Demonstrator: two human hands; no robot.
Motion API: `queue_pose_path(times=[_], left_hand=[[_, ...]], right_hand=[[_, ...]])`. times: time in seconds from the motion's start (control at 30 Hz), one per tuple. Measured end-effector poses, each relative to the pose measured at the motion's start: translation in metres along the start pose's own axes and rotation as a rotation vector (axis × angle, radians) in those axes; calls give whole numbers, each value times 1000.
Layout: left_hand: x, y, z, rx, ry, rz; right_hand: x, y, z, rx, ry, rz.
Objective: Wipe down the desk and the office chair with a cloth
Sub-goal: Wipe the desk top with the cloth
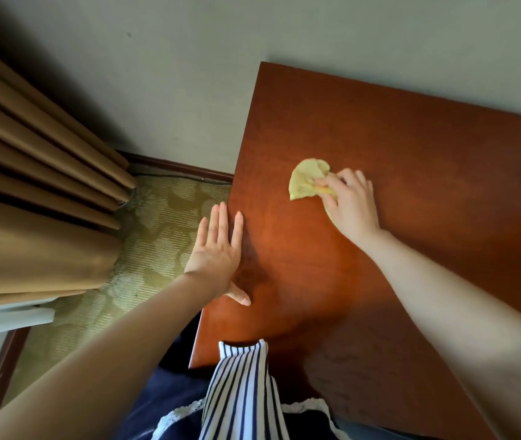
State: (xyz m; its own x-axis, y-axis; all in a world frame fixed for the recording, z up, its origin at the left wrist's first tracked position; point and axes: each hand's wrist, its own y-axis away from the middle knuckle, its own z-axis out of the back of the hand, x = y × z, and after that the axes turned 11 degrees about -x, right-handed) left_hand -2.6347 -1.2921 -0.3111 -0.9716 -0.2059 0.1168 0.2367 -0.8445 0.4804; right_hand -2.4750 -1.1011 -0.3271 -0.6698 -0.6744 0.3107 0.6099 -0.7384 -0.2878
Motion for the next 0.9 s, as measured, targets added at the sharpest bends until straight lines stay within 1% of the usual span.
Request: queue_pose_path(times=[0.1,0.23,0.3,0.33,0.37,0.5,0.57,0.67,0.9], left_hand=[[2,1,-4,-36,-14,-5],[5,0,-5,-50,-32,-5],[6,-1,-5,-48,-41,0],[7,-2,-4,-45,-47,3],[7,-2,-4,-41,-54,6],[8,-1,-2,-7,-77,21],[8,-2,1,16,-92,30],[5,-2,9,47,-123,34],[-4,-3,33,124,-143,87]], right_hand=[[4,-41,-13,-28,94,-178],[27,-84,-30,-38,127,-505],[40,-88,-37,-44,128,-587],[45,-85,-39,-42,122,-572],[48,-80,-39,-35,110,-521],[55,-42,-33,30,53,-133],[59,-18,-27,55,-21,-12],[63,22,-12,70,-99,85],[54,108,12,10,-244,207]])
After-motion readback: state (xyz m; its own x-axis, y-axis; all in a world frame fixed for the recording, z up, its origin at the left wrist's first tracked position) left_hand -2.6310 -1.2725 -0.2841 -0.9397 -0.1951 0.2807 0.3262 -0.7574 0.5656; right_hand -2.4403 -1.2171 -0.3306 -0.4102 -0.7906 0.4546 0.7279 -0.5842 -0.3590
